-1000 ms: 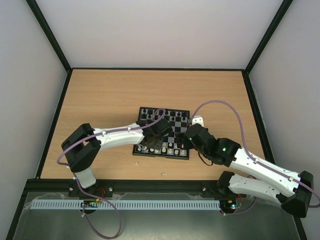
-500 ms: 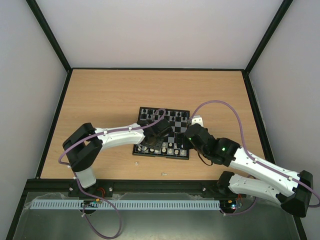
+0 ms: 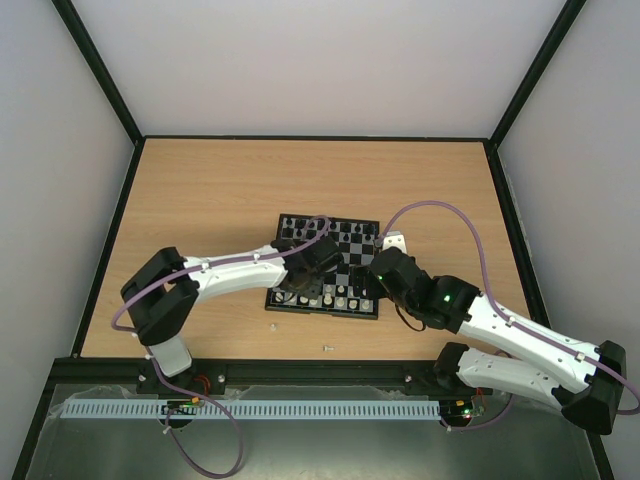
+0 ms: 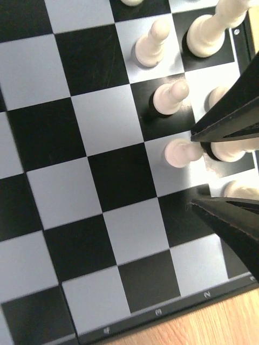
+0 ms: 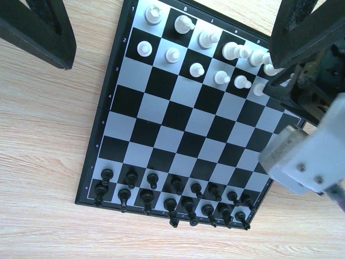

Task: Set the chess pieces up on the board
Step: Place the chess piece on the chessboard.

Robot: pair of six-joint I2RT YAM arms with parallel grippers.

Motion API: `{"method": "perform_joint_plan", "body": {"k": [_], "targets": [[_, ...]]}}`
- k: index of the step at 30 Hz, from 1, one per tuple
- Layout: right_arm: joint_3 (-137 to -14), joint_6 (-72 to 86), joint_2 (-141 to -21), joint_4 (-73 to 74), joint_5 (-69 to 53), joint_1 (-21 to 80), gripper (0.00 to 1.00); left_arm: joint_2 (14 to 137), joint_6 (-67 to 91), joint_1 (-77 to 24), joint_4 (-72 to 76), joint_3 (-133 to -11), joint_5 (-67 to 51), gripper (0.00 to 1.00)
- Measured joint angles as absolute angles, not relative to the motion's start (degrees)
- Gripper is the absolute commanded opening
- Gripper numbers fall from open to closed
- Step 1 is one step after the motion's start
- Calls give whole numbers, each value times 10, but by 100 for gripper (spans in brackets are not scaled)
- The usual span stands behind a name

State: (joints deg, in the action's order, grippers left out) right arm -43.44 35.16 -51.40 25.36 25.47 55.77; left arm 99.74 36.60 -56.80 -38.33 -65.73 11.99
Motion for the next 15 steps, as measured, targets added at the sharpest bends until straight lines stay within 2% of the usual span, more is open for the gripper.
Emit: {"method": "perform_joint_plan", "body": {"k": [4, 9, 11, 15], "targets": [[-434, 351, -514, 253, 254, 558, 99, 965, 374, -568, -409, -673, 136, 39], [-434, 351, -515, 253, 250, 558, 99, 868, 396, -570, -438, -684, 161, 53], [-434, 351, -515, 253, 249, 558, 99, 822, 412, -575, -455, -684, 170, 56], [-434, 350, -515, 253, 248, 558, 99, 749, 446, -586, -471, -646, 180, 54]]}}
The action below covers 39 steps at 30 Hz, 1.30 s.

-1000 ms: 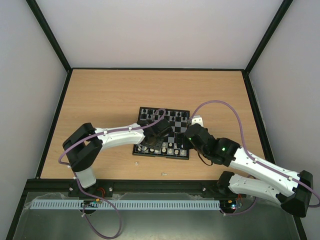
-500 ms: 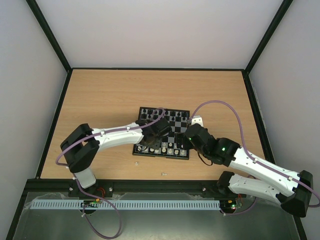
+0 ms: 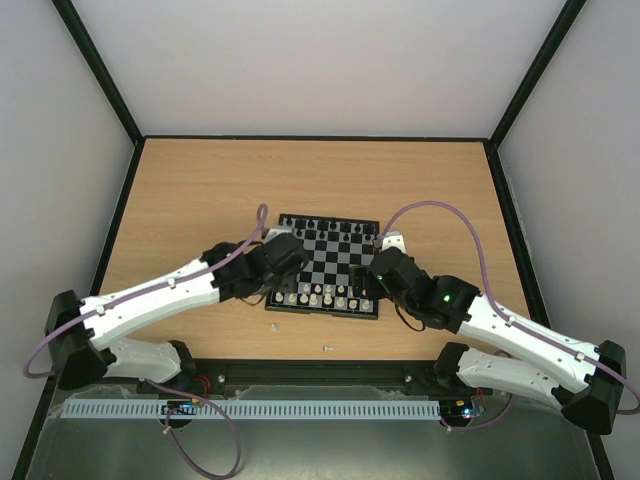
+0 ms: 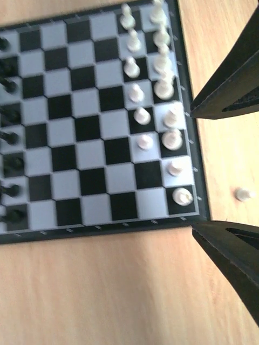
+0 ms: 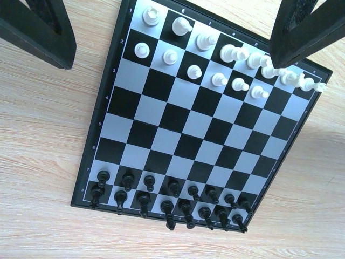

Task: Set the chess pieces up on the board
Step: Place the chess piece on the chessboard, then pick up the chess piece at the center of the board.

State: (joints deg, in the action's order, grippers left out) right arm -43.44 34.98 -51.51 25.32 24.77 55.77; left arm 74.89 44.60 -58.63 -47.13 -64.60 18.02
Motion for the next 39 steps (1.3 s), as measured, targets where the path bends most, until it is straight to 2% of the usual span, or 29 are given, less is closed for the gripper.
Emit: {"method": "perform_joint_plan", "body": {"k": [7, 14, 21, 28, 34, 39], "targets": [[-434, 350, -518, 252, 246, 558, 99, 693, 515, -615, -488, -514, 168, 52], [-434, 350, -524, 251, 245, 558, 99, 694, 556, -642, -459, -445, 143, 49], [-434, 350, -526, 251, 245, 558, 99, 736, 573, -666, -416, -438, 125, 41], [-434, 350, -526, 251, 245, 558, 99, 766, 580, -673, -397, -415, 119, 39], [-434, 349, -526, 251, 245, 558, 99, 783, 581, -672, -385, -401, 116, 28], [-434, 349, -526, 251, 244, 558, 99, 803, 575, -672, -366, -400, 110, 24]]}}
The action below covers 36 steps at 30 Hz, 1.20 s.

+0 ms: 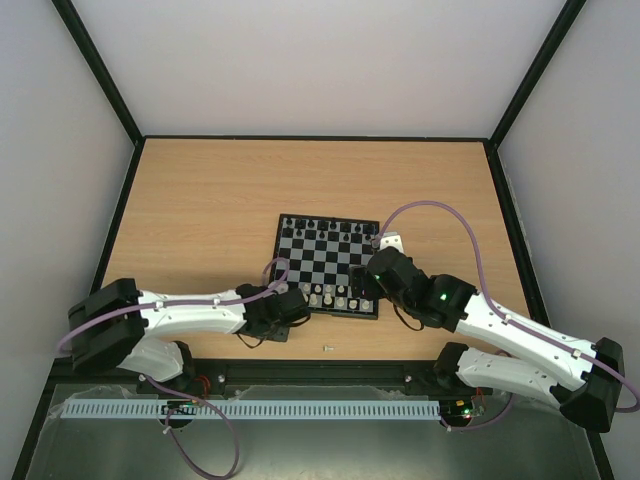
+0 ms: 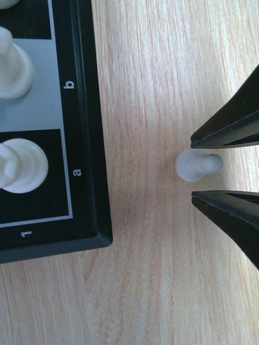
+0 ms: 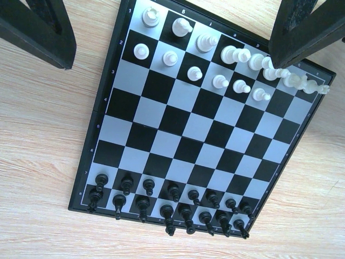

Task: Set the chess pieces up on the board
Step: Pick up the chess piece at the center of the board, then place the chess piece on the chessboard.

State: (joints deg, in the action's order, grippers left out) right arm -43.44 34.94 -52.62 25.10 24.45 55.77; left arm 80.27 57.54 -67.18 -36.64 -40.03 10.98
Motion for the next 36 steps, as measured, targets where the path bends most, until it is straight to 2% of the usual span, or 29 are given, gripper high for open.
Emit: {"method": "perform_joint_plan", "body": {"k": [9, 12, 19, 27, 36], "targets": [[-434, 349, -526, 250, 244, 558, 98, 812, 566, -664, -353, -400, 107, 8], [-434, 349, -526, 250, 244, 558, 99, 812, 563, -659, -353, -400, 107, 6], [-434, 349, -526, 250, 244, 558, 99, 804, 547, -649, -400, -434, 119, 5], [-434, 349, -526, 249, 244, 558, 99, 783, 472, -583, -456, -581, 147, 5], [-434, 349, -526, 249, 244, 558, 99, 860, 387, -535, -453, -640, 147, 6]]}}
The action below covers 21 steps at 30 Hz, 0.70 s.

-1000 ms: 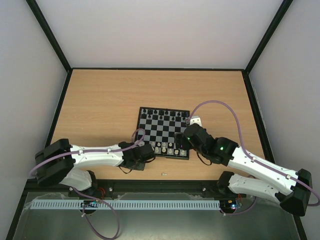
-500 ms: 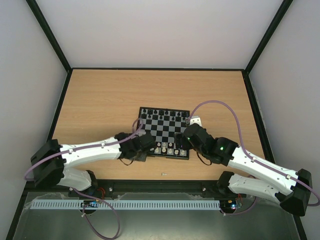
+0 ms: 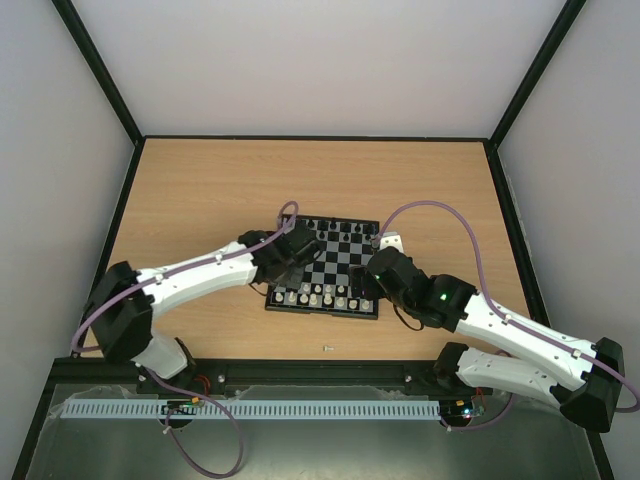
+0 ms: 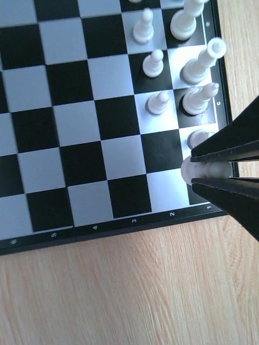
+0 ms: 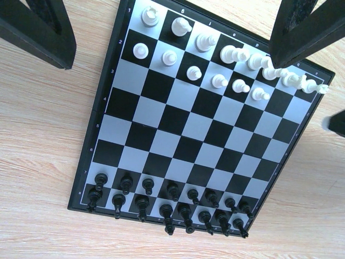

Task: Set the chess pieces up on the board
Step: Place the chess piece on the chessboard.

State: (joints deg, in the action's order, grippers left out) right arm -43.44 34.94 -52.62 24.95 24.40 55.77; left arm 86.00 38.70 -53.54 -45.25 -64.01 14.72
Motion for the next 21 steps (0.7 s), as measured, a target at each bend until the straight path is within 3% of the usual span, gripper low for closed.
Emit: {"method": "perform_joint_plan", "body": {"k": [21], "targets": [[-434, 349, -526, 249, 242, 558, 99, 948, 348, -534, -401, -632, 106, 6]]}}
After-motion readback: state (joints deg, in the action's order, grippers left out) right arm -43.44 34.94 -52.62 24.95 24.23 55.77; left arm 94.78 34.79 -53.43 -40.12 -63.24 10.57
